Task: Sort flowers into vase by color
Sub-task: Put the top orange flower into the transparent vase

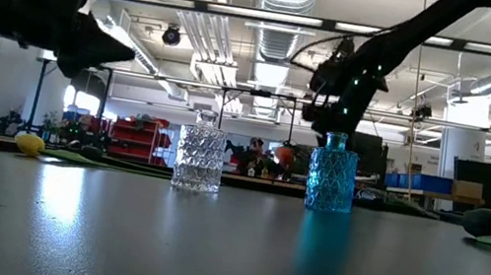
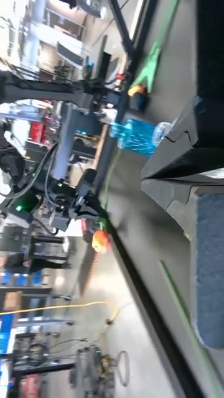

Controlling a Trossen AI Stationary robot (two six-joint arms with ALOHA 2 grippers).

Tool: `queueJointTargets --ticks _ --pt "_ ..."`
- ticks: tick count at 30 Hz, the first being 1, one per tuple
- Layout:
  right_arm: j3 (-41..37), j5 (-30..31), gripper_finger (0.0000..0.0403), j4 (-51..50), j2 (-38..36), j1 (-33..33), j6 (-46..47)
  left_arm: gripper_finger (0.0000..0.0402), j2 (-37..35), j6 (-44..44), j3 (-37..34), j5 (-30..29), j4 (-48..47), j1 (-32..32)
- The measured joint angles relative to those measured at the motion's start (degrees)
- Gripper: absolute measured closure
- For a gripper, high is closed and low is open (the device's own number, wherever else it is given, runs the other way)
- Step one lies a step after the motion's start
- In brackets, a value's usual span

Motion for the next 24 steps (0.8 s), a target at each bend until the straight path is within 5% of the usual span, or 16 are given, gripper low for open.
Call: queueJointTargets --ticks 11,24 --pt "0.6 -7.8 0.0385 5.0 -12.3 0.9 4.4 0.0402 3.5 0.0 0.0 1.0 5.2 0.0" --pt "0.5 -17.4 0.0385 15.6 -15.3 5.5 11.1 0.0402 11.4 -3.1 0.0 6.2 16.4 0.0"
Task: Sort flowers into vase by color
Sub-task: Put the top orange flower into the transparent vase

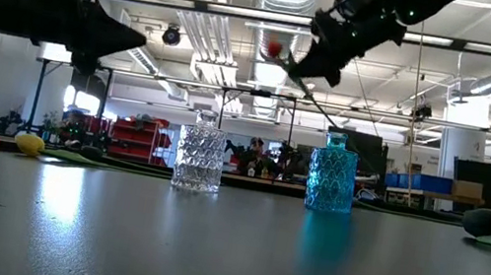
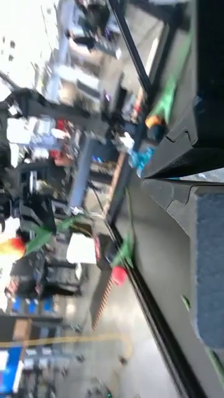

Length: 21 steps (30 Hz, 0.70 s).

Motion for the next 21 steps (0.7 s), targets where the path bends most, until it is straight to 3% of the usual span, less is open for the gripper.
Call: queueJointTargets --ticks 11,21 --pt "-0.4 0.6 0.0385 22.2 -1.5 12.7 4.9 0.0402 10.4 4.1 0.0 0.2 14.4 0.0" --pt "-9.2 13.0 0.0385 50.2 -1.0 23.5 6.1 0.0402 15.5 6.6 0.0 -1.1 20.8 0.0"
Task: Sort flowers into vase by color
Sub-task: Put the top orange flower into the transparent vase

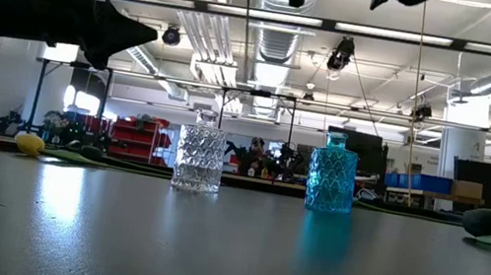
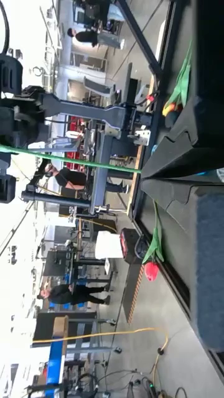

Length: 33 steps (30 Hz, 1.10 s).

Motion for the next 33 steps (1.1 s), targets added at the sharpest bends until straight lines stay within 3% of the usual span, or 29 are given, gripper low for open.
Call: queueJointTargets --ticks 8,33 --pt "-7.1 3.1 0.0385 15.9 1.0 1.1 7.2 0.0402 1.4 1.0 0.0 -0.1 1.1 0.0" --pt "-7.3 8.6 0.0385 22.2 8.8 4.2 6.2 0.0402 2.0 1.0 0.0 -0.1 1.5 0.0"
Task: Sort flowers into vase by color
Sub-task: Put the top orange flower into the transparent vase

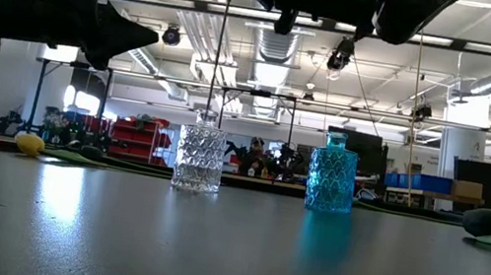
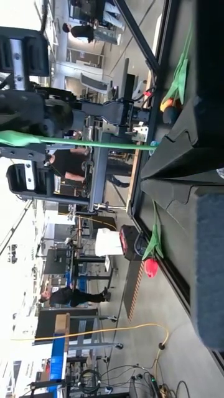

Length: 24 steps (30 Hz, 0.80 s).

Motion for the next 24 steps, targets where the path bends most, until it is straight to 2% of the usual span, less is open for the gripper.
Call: queueJointTargets --ticks 16,24 --pt "-0.2 1.4 0.0383 -0.3 7.7 0.1 -4.8 0.0402 0.3 0.2 0.0 0.0 -0.1 0.0" --pt "-0.2 3.3 0.0326 -5.4 7.7 0.1 -4.9 0.0402 0.4 0.2 0.0 0.1 -0.1 0.0"
